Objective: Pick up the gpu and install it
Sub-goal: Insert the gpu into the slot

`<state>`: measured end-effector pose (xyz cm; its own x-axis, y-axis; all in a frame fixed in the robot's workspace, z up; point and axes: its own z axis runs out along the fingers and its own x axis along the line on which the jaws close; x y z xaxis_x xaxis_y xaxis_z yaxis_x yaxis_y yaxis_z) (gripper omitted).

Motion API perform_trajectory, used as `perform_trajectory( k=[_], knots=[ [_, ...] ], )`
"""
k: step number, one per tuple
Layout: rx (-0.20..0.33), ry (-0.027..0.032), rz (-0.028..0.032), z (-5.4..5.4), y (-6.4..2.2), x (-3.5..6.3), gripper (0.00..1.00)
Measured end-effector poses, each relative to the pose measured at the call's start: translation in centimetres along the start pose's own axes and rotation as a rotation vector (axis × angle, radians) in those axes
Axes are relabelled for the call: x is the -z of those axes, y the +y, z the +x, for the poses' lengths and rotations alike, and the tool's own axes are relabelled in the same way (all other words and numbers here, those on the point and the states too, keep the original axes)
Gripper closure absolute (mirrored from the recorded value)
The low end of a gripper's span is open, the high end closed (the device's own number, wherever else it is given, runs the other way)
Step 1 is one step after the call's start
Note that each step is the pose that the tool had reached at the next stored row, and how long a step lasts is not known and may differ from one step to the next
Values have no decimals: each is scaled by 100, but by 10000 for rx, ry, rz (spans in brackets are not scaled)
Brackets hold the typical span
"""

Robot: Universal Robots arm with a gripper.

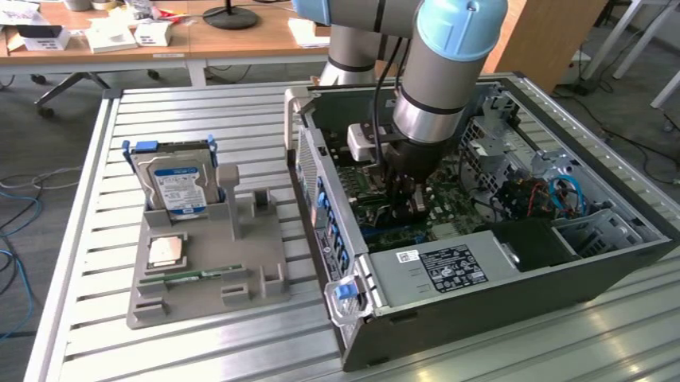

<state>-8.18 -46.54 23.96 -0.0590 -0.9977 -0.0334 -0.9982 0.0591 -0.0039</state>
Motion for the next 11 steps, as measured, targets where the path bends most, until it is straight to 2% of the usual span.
perform_trajectory(
  k=[11],
  knots=[
    [0,-1,0,0,0,0,73]
  ],
)
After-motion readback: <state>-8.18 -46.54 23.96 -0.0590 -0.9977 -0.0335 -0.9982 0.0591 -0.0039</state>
